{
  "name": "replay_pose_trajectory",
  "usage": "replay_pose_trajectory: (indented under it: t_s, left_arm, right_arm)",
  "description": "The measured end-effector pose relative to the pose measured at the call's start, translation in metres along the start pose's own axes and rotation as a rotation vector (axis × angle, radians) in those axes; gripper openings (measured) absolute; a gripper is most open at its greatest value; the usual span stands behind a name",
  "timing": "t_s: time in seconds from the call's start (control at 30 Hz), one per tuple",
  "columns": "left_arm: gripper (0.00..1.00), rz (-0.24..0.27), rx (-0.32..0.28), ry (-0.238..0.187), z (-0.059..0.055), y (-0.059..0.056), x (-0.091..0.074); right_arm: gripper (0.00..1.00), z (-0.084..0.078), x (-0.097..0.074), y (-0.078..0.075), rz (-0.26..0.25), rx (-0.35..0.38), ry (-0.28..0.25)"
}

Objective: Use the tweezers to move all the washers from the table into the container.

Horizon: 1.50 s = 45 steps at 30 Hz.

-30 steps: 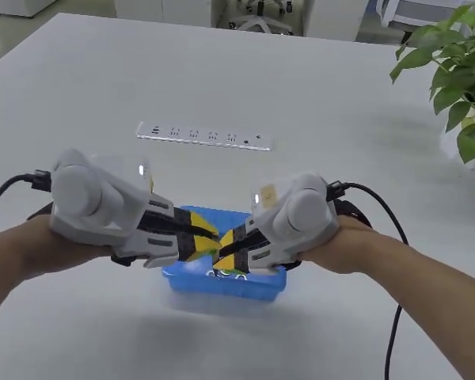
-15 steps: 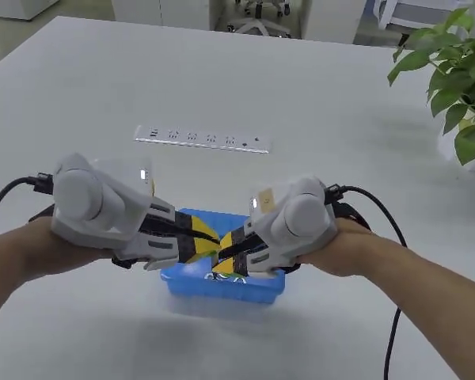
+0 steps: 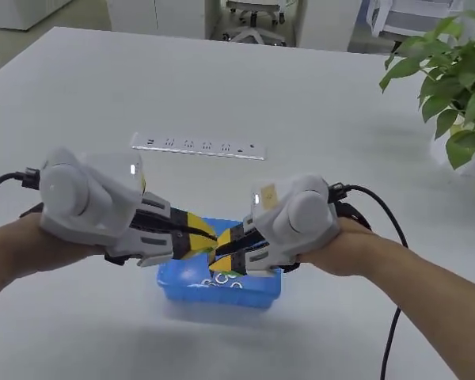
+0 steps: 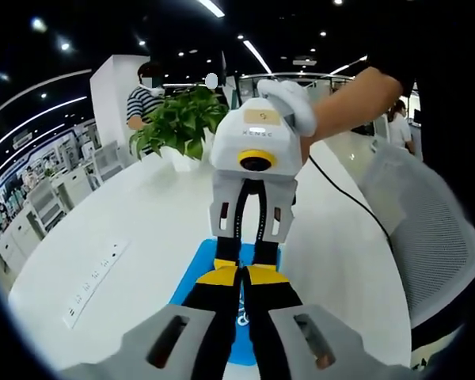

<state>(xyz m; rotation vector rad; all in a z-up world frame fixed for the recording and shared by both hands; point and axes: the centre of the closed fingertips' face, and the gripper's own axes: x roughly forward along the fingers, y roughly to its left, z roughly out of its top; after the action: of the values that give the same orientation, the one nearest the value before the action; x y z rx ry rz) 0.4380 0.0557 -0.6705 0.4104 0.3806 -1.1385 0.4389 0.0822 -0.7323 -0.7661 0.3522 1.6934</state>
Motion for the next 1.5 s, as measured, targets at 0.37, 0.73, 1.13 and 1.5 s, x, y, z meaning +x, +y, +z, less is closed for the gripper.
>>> replay_pose_trajectory:
  t_s: [0.37,0.73,1.13,1.5]
  left_arm:
    - [0.05,-0.016,0.006,-0.020,0.016,-0.007,-0.006]
    - [0.05,-0.037,0.002,-0.054,0.032,-0.017,-0.017]
    - [0.05,-0.054,-0.006,-0.093,0.043,-0.031,-0.031]
    - [0.05,-0.080,0.023,-0.050,0.036,-0.050,-0.041]
  right_arm:
    - [0.16,0.007,-0.013,0.006,-0.022,0.008,-0.015]
    - [0.17,0.020,-0.024,0.015,-0.049,0.034,-0.074]
    - [0.11,0.035,-0.031,0.029,-0.067,0.054,-0.129]
    - [0.08,0.036,-0.036,0.049,-0.055,0.020,-0.091]
